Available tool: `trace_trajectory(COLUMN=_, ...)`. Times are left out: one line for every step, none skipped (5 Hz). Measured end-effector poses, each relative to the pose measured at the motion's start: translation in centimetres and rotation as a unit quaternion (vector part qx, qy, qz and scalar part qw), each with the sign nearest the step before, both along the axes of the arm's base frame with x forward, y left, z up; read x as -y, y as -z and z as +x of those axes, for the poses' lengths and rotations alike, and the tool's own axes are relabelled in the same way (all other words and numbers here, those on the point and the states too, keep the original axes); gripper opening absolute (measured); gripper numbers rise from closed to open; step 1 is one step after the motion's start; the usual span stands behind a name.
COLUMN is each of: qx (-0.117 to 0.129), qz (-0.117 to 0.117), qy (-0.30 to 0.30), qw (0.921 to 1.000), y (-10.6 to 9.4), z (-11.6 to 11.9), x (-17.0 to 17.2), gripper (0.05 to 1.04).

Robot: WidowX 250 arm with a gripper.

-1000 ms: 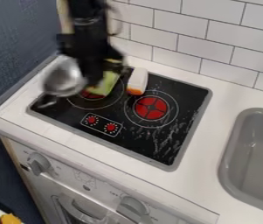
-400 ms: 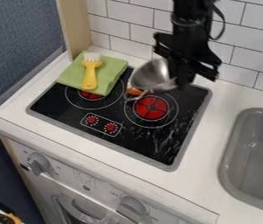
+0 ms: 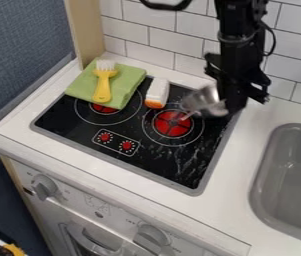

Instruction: Move the silver pot to the upper right of the right burner

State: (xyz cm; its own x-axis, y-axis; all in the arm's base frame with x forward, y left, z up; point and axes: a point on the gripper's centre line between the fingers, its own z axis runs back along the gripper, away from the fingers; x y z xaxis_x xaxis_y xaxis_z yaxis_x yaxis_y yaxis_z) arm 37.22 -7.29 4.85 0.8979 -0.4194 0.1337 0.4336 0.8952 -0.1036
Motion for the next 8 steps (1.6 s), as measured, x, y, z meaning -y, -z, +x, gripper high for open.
trace_trajectory(qx=0.001, qz=-0.022, qy=0.006, qw=0.9997, y=0.2, z=0.7, x=-0.2, gripper=0.093)
trace_trajectory(qx=-0.007, qz=-0.010, qy=0.018, qw=0.9998, y=1.0, z=0.6, x=-0.6, gripper=0.265)
trace_trajectory(qx=-0.011, qz=-0.012, qy=0.028, qw=0.9995, y=1.1, z=0.4, x=-0.6, gripper=0.534)
trace_trajectory(qx=-0.014, qz=-0.018, qy=0.042, qw=0.9988, y=1.0, z=-0.5, x=-0.5, gripper=0.836)
trace_trajectory(qx=0.003, qz=-0.033, qy=0.054, qw=0.9980, y=-0.8, z=-1.0, x=0.0, gripper=1.013)
trace_trajectory(qx=-0.032, qz=-0.007, qy=-0.065, qw=0.9973, y=-2.7, z=-2.1, x=-2.6, gripper=1.009)
trace_trajectory(qx=-0.065, qz=0.016, qy=-0.153, qw=0.9860, y=-1.9, z=-3.3, x=-5.8, gripper=1.003)
trace_trajectory(qx=-0.083, qz=0.037, qy=-0.168, qw=0.9816, y=-0.2, z=-4.9, x=-7.5, gripper=1.001)
